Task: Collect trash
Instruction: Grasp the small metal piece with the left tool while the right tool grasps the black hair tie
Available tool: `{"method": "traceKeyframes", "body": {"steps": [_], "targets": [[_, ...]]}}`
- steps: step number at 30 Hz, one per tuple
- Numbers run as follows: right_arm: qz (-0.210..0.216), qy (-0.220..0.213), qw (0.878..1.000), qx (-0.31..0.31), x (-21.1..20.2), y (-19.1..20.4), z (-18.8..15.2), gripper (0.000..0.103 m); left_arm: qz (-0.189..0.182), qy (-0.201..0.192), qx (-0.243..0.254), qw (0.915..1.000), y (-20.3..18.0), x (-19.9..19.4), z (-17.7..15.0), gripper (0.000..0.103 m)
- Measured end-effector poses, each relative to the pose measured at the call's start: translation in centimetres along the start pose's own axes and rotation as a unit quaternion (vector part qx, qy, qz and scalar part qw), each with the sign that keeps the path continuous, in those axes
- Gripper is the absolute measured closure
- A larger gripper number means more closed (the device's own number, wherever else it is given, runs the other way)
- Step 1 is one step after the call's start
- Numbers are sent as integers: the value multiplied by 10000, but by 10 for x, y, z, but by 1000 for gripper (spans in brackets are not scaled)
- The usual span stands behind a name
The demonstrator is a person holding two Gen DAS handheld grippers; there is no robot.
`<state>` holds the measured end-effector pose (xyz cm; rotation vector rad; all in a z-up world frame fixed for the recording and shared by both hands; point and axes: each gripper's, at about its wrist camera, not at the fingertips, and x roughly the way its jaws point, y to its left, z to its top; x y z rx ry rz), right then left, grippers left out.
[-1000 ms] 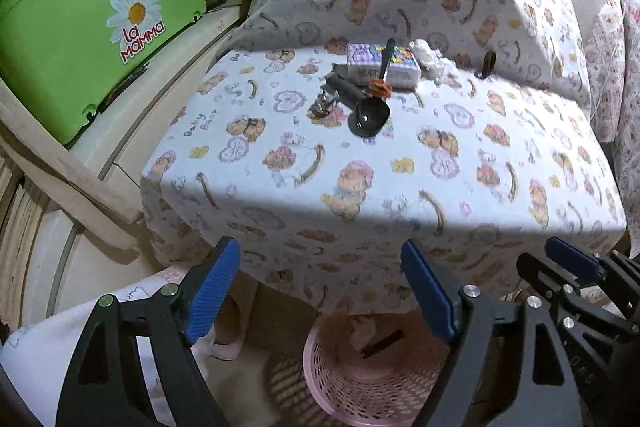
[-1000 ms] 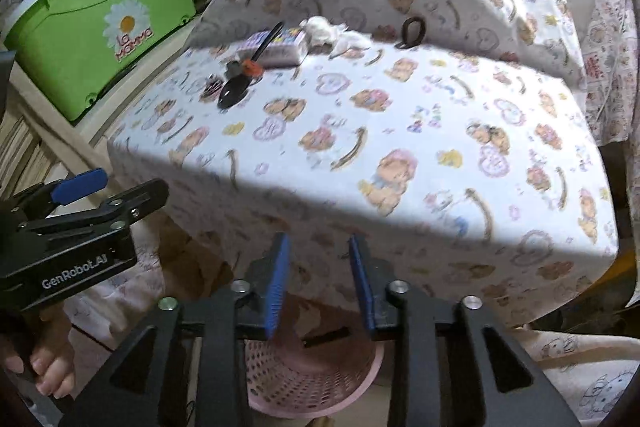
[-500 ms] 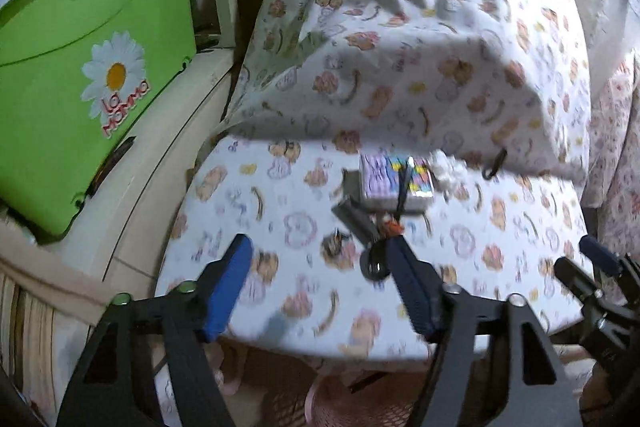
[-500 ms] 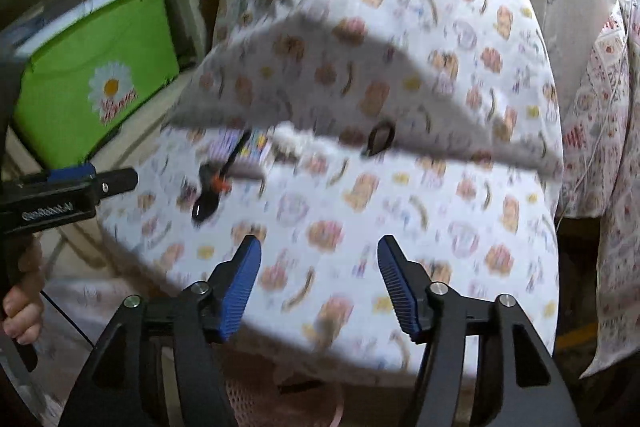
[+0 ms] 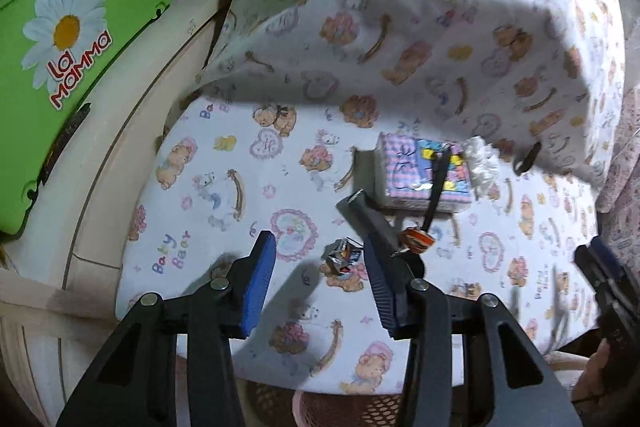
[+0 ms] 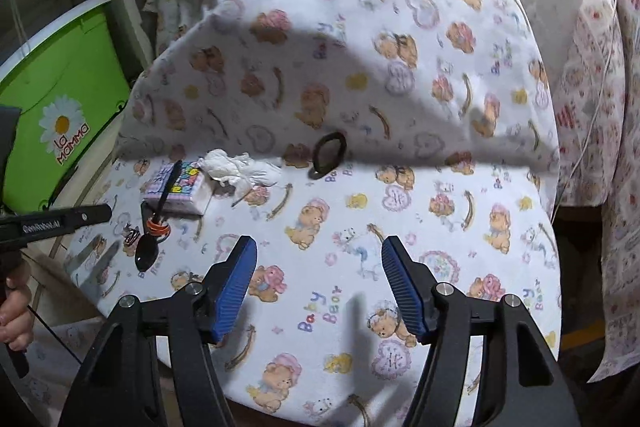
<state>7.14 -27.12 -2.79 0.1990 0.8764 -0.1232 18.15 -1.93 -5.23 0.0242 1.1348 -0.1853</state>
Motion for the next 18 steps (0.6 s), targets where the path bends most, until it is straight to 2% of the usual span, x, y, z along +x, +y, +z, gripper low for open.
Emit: {"method": "traceKeyframes", "body": {"steps": [2, 4, 9, 11, 12, 13, 15, 18], "targets": [[-41, 3, 10000, 37, 2, -2, -1, 36, -36, 82, -37, 10000, 0, 6, 0, 60], [-77, 54, 9999, 46, 6, -4, -2, 36, -253, 164, -84, 9995, 1, 8, 0, 60], [-14, 163, 9997, 188, 12, -9, 1, 36, -376, 241, 11, 9990, -9, 9, 3, 60], [-4, 169, 9997, 197, 13, -10, 2, 36, -250, 348, 16, 9991, -12, 13, 3, 61], [-13, 165, 9997, 186, 13, -10, 3, 36, -129, 413, 39, 9991, -13, 16, 2, 70], [-27, 164, 9997, 166, 14, -9, 4, 36, -97, 441, 50, 9990, -13, 17, 2, 73], [-25, 175, 9997, 168, 14, -10, 5, 36, -177, 481, 129, 9986, -16, 19, 3, 73], [33, 210, 9996, 204, 15, -10, 7, 35, -36, 477, 204, 9986, -18, 22, 2, 73]]}}
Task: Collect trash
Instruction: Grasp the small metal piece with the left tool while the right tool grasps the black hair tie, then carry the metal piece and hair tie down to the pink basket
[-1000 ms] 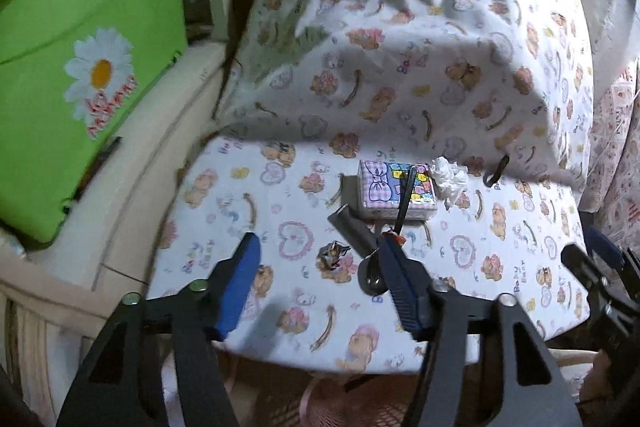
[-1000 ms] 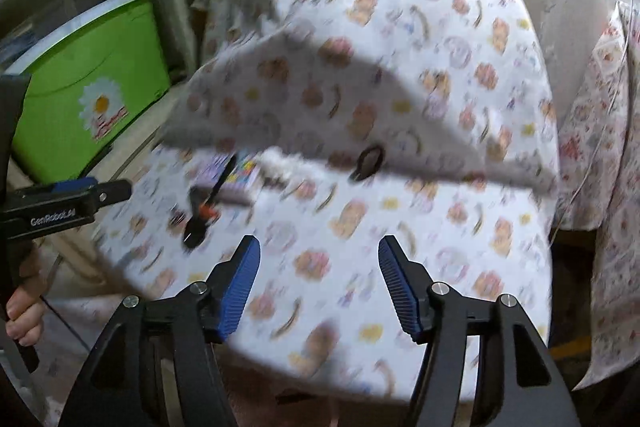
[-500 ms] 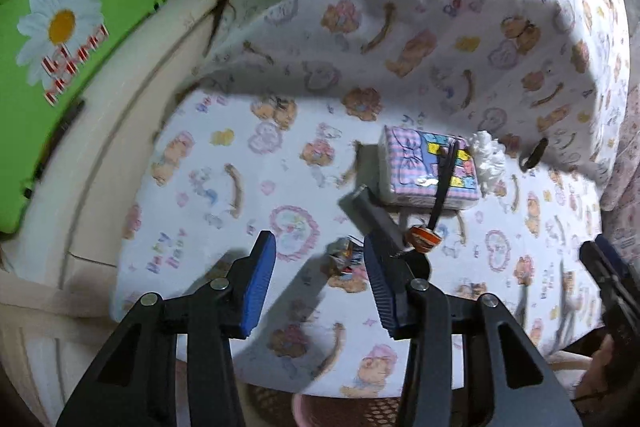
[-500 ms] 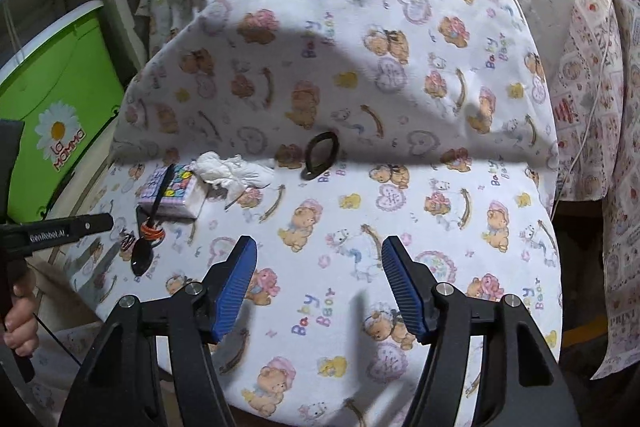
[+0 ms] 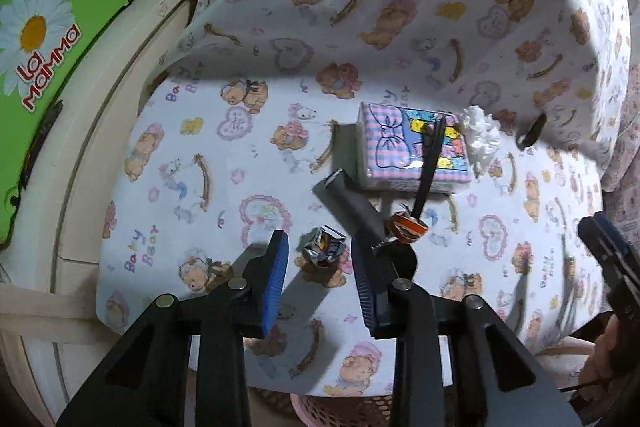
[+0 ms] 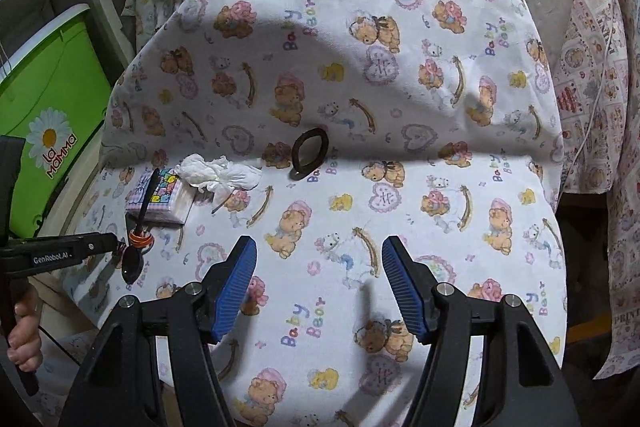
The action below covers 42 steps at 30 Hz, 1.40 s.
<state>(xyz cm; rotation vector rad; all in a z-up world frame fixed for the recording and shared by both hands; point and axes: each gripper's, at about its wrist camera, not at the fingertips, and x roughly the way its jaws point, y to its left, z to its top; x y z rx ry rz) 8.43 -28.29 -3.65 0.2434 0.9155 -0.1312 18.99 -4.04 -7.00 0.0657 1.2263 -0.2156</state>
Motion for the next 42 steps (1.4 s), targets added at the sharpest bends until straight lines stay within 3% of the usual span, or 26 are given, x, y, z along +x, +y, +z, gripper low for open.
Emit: {"method": "traceKeyframes", "body": {"steps": [2, 3, 6, 10, 14, 18, 23, 28, 31, 34, 36, 42], "targets": [[13, 13, 10000, -13, 1, 1, 1, 35, -24, 54, 3, 10000, -1, 3, 1, 75], [6, 16, 10000, -29, 2, 1, 1, 35, -61, 91, 4, 9999, -1, 5, 2, 85], [20, 44, 10000, -82, 4, 5, 2, 35, -57, -2, 121, 9999, -3, 0, 1, 92], [180, 92, 9998, -86, 8, 7, 10, 35, 18, -416, 266, 9988, -5, -22, 0, 92], [424, 14, 9989, 186, 9, -1, 28, 35, -37, -682, 29, 9977, 6, -33, 2, 92], [713, 101, 9959, 539, 26, -12, 46, 34, 186, -960, -69, 9952, 11, -38, 11, 92], [732, 241, 9942, 745, 57, -15, 65, 34, 92, -926, -217, 9954, 24, -35, 20, 92], [444, 240, 9962, 712, 76, -6, 70, 34, 34, -952, -187, 9953, 27, -39, 18, 92], [290, 197, 9970, 683, 82, -1, 70, 47, 38, -961, -160, 9952, 25, -40, 16, 92], [255, 274, 9966, 734, 89, -1, 67, 72, 25, -927, -169, 9955, 27, -39, 15, 92], [399, 326, 9957, 766, 91, -7, 64, 97, 35, -935, -187, 9954, 28, -39, 14, 92], [752, 209, 9933, 848, 73, -20, 55, 98, 45, -1031, -199, 9945, 33, -47, 8, 92]]}}
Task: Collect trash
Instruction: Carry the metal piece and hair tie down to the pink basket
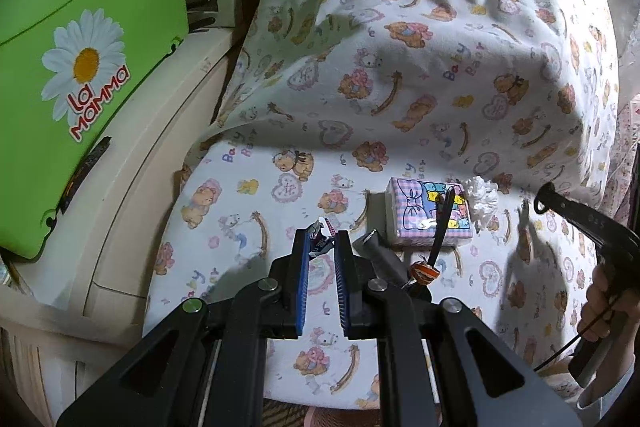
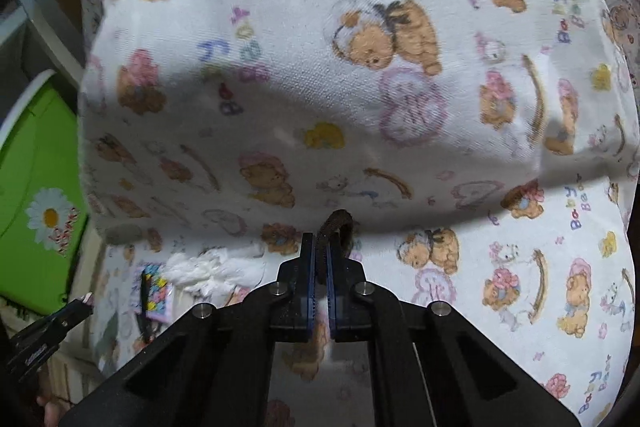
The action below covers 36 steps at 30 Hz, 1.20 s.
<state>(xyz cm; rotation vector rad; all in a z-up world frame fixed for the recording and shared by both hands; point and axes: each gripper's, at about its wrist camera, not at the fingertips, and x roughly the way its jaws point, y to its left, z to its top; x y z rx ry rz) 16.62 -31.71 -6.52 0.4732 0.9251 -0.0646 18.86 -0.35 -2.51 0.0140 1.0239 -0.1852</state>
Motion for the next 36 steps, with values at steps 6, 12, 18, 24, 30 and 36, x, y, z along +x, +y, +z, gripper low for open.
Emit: {"method": "traceKeyframes", "body": {"steps": [6, 12, 18, 24, 30, 36], "targets": [[17, 127, 9992, -377, -18, 8, -18, 98, 0, 12, 26, 10000, 0, -2, -6, 91], [281, 174, 9977, -595, -37, 19, -39, 98, -103, 41, -1, 9999, -4, -7, -18, 91], [467, 129, 9960, -750, -54, 41, -64, 98, -139, 110, 22, 9998, -16, -10, -41, 91], [669, 209, 9932, -932, -76, 46, -97, 98, -169, 12, 60, 9998, -17, -25, -73, 91], [931, 216, 9877, -1239, -99, 59, -129, 97, -262, -23, 146, 9995, -21, -42, -100, 91], [843, 389, 9808, -1712, -122, 77, -142, 97, -290, -8, 558, 9980, -39, -75, -109, 91]]}}
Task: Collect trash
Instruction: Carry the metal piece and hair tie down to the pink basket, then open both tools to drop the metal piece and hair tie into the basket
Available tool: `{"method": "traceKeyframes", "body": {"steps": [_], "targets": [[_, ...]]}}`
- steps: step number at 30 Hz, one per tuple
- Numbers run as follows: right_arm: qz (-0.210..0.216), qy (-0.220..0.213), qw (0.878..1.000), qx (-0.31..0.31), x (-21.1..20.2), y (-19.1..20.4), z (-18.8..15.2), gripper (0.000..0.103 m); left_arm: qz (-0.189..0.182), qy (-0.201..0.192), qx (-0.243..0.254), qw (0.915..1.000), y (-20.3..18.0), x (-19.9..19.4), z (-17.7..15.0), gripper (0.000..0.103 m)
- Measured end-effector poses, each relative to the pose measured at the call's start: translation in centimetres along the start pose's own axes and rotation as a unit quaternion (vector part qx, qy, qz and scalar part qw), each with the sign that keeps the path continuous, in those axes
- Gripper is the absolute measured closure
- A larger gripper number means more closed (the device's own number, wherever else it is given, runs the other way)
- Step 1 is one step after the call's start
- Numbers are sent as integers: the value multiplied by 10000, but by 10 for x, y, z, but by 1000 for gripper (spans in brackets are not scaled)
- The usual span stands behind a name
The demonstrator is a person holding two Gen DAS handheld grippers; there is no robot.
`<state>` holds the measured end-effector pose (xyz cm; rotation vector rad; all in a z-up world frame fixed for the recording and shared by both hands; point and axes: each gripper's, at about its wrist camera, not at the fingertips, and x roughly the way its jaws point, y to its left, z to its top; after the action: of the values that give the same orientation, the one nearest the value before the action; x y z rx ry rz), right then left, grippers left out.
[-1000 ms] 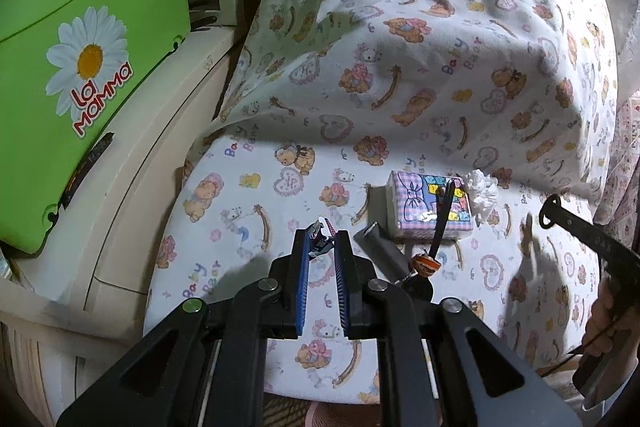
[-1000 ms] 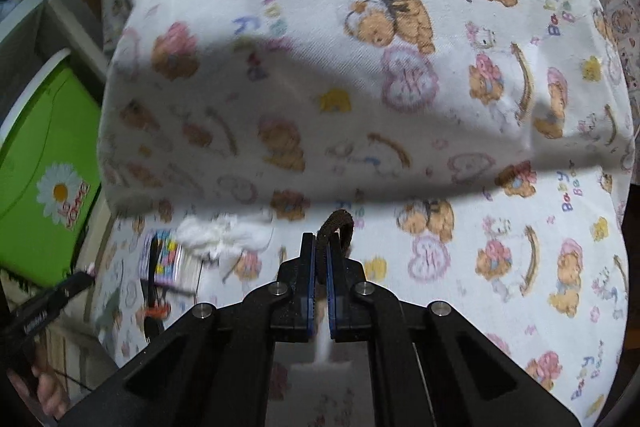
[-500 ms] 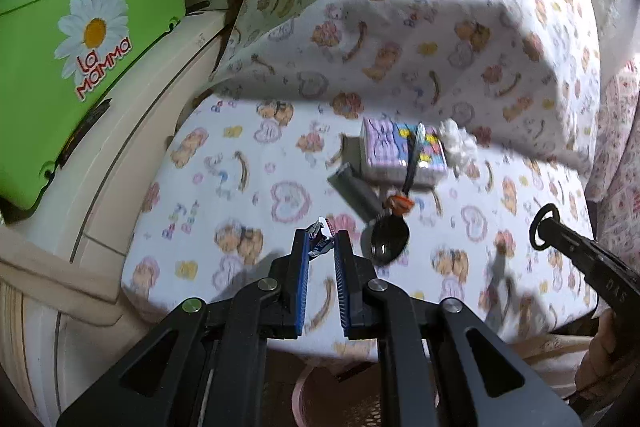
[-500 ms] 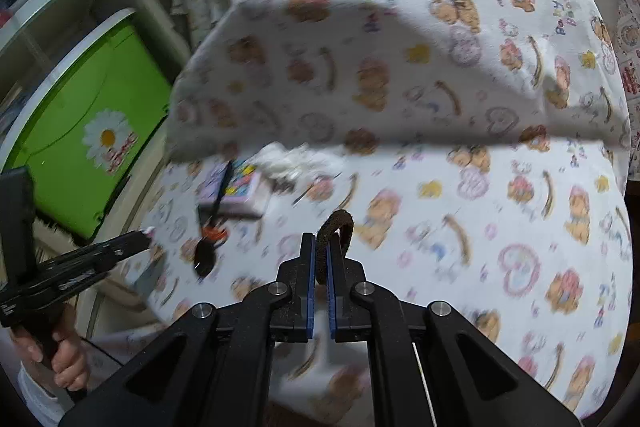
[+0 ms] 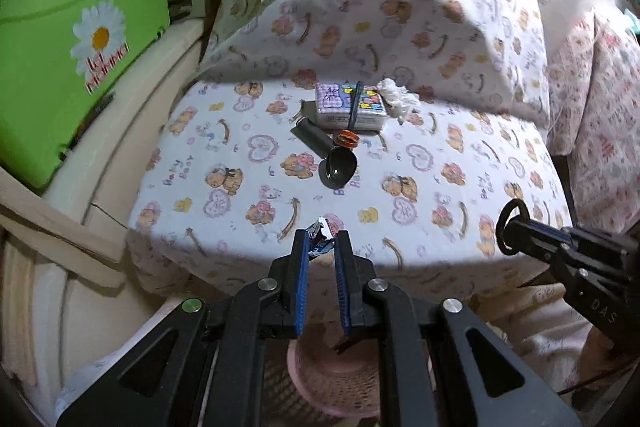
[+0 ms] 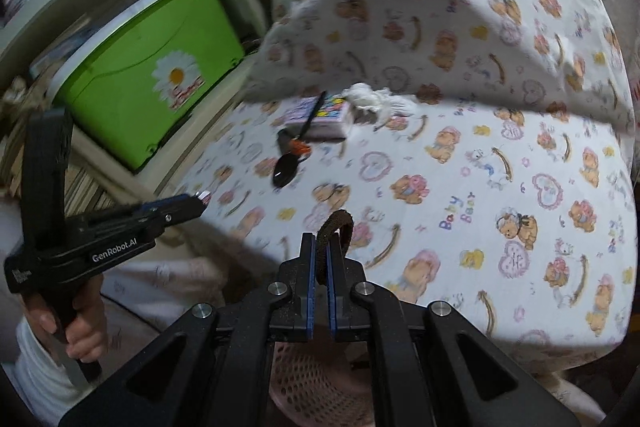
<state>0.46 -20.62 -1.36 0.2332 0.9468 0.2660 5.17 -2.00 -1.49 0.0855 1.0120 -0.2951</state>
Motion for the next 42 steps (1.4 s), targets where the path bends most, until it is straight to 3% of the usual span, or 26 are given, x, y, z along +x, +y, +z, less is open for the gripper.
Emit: {"method": "traceKeyframes", "body": {"steps": [2, 6, 11, 13, 16, 23, 31, 39, 42], "targets": [[-99, 119, 9999, 0, -6, 8, 0, 97, 8, 114, -11, 9999, -5, -4, -4, 91], [127, 463, 9983, 343, -4, 14, -19, 97, -283, 367, -174, 9988, -9, 3, -20, 91], [-16, 648, 9976, 242, 15, 13, -45, 97, -350, 688, -180, 9969, -10, 30, -40, 91], [170, 812, 9957, 422, 25, 5, -54, 97, -369, 750, -91, 9965, -10, 36, -46, 91], [199, 955, 9944, 396, 30, 5, -62, 97, -278, 880, 13, 9957, -11, 45, -52, 91], [98, 1333, 9899, 463, 49, 4, -73, 97, -478, 1381, 9, 9893, -20, 67, -66, 90], [-232, 1935, 9800, 392, 81, 4, -92, 97, -647, 2031, -173, 9769, -26, 98, -78, 90], [-298, 2486, 9662, 611, 106, -3, -105, 97, -476, 2813, -510, 9571, -24, 135, -94, 90], [-369, 2599, 9630, 609, 112, -5, -110, 96, -406, 2979, -510, 9524, -24, 141, -100, 85]]}}
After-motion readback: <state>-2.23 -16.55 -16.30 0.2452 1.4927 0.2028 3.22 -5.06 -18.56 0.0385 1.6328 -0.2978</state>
